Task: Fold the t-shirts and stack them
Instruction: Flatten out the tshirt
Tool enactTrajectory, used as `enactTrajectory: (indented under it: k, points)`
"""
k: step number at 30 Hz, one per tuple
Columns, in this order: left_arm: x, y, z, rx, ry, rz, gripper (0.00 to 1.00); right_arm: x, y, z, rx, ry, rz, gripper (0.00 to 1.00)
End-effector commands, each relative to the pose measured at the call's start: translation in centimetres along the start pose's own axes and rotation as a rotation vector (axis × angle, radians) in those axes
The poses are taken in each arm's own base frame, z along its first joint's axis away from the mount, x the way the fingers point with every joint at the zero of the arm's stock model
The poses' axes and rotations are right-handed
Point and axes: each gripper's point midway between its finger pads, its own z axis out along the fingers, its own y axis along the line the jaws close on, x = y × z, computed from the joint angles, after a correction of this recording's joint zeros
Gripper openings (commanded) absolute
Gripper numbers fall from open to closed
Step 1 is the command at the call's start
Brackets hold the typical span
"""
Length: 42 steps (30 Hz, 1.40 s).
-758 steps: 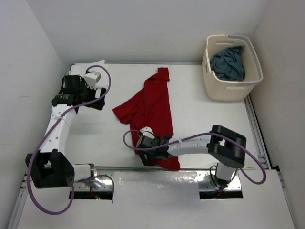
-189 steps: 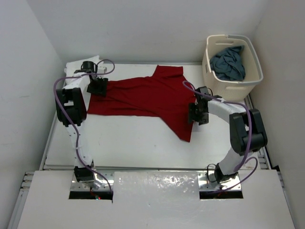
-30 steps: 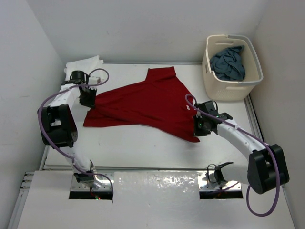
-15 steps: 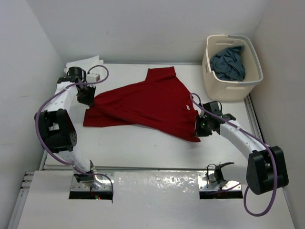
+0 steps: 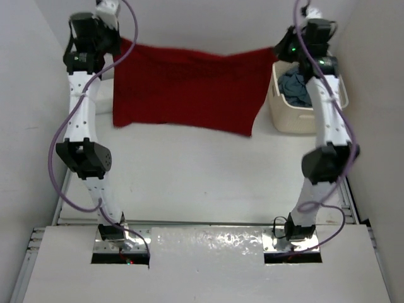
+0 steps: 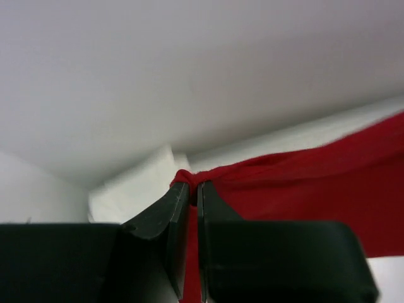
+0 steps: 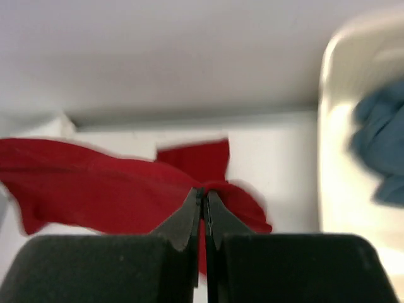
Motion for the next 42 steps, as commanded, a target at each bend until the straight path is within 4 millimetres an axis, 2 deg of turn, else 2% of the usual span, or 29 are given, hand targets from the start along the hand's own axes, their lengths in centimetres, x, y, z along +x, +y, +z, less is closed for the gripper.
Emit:
enactTrajectory:
  k: [1, 2, 3, 4, 5, 6, 7, 8, 9, 10, 11, 12, 13, 14, 15, 16, 17, 18, 19, 20, 21, 22, 25, 26, 29, 30, 35, 39, 42]
  points:
    - [-13.4, 1.2, -7.2, -0.065, -0.390, 0.072, 0.00, -8.2, 3.8, -11.6, -0.044, -0.313, -0.046, 0.00]
    - [-11.2, 0.7, -5.8, -0.036, -0.337, 0.067, 0.00, -7.3, 3.5, -12.7, -0.036, -0.325, -0.043, 0.00]
    - [-10.9, 0.2, -6.4, -0.022, -0.328, 0.074, 0.00, -7.8, 4.1, -16.3, -0.036, -0.386, -0.048, 0.00]
    - [-9.5, -0.1, -6.0, -0.009, -0.294, 0.082, 0.00, -4.4, 2.8, -15.2, -0.007, -0.314, -0.039, 0.00]
    - [-8.1, -0.7, -5.8, 0.019, -0.259, 0.080, 0.00, -3.1, 2.5, -15.5, 0.001, -0.289, -0.039, 0.00]
    - [-5.5, -1.4, -5.4, 0.047, -0.193, 0.069, 0.00, -2.5, 2.7, -17.2, -0.001, -0.294, -0.044, 0.00]
    - [-3.2, -2.1, -5.3, 0.079, -0.123, 0.075, 0.00, 1.1, 1.6, -16.3, 0.017, -0.210, -0.029, 0.00]
    - [0.5, -3.4, -4.6, 0.135, -0.035, 0.063, 0.00, 2.8, 1.4, -16.4, 0.015, -0.178, -0.018, 0.00]
    - [1.7, -3.8, -5.4, 0.153, 0.000, 0.070, 0.00, 4.4, 1.3, -16.7, 0.012, -0.150, -0.005, 0.00]
    - [4.4, -4.4, -5.8, 0.181, 0.078, 0.085, 0.00, 7.8, 0.8, -17.2, 0.012, -0.085, 0.008, 0.00]
    - [8.5, -5.2, -5.9, 0.207, 0.176, 0.077, 0.00, 9.8, 0.6, -17.5, 0.012, -0.050, 0.015, 0.00]
    - [9.5, -5.5, -7.2, 0.213, 0.204, 0.095, 0.00, 11.5, 0.4, -17.9, 0.015, -0.020, 0.023, 0.00]
    - [11.8, -5.7, -8.0, 0.230, 0.264, 0.121, 0.00, 15.4, -0.4, -18.6, 0.034, 0.051, 0.038, 0.00]
    - [16.0, -6.5, -8.8, 0.257, 0.362, 0.123, 0.00, 17.4, -0.7, -18.9, 0.038, 0.092, 0.044, 0.00]
    - [16.9, -6.7, -10.2, 0.256, 0.385, 0.141, 0.00, 19.3, -1.0, -19.3, 0.045, 0.131, 0.059, 0.00]
    - [19.1, -6.9, -11.1, 0.278, 0.435, 0.185, 0.00, 23.3, -1.8, -20.0, 0.060, 0.214, 0.075, 0.00]
    - [22.2, -7.3, -12.5, 0.284, 0.511, 0.197, 0.00, 25.4, -1.9, -20.4, 0.065, 0.259, 0.081, 0.00]
    - [23.8, -7.4, -13.2, 0.290, 0.551, 0.213, 0.00, 27.1, -2.2, -20.8, 0.074, 0.293, 0.102, 0.00]
    - [25.9, -7.6, -14.2, 0.319, 0.607, 0.260, 0.00, 30.9, -3.0, -21.2, 0.096, 0.376, 0.123, 0.00]
    - [28.9, -7.9, -15.3, 0.335, 0.690, 0.269, 0.00, 32.5, -2.9, -21.7, 0.083, 0.397, 0.133, 0.00]
    - [30.8, -8.0, -15.9, 0.353, 0.752, 0.278, 0.00, 34.1, -2.9, -21.9, 0.085, 0.426, 0.163, 0.00]
    - [32.3, -8.0, -16.6, 0.370, 0.810, 0.289, 0.00, 36.8, -3.5, -22.2, 0.098, 0.482, 0.181, 0.00]
    - [36.0, -7.9, -17.2, 0.378, 0.940, 0.256, 0.00, 39.4, -3.6, -22.7, 0.099, 0.536, 0.195, 0.00]
    - [36.9, -7.9, -17.1, 0.385, 0.968, 0.237, 0.10, 39.7, -3.4, -22.6, 0.094, 0.546, 0.194, 0.00]
    - [39.2, -7.4, -18.3, 0.402, 1.073, 0.154, 0.23, 39.8, -3.2, -22.4, 0.085, 0.556, 0.189, 0.00]
    - [40.3, -7.3, -20.5, 0.431, 1.153, 0.099, 0.31, 39.8, -3.0, -22.3, 0.079, 0.567, 0.186, 0.00]
    - [42.8, -6.5, -28.0, 0.509, 1.372, 0.052, 0.35, 40.2, -3.1, -22.6, 0.087, 0.581, 0.163, 0.00]
    - [42.2, -5.7, -28.6, 0.451, 1.312, 0.107, 0.36, 40.4, -3.3, -22.5, 0.088, 0.588, 0.152, 0.00]
    - [40.0, -6.0, -26.5, 0.431, 1.156, 0.089, 0.37, 40.6, -3.3, -22.4, 0.085, 0.593, 0.149, 0.00]
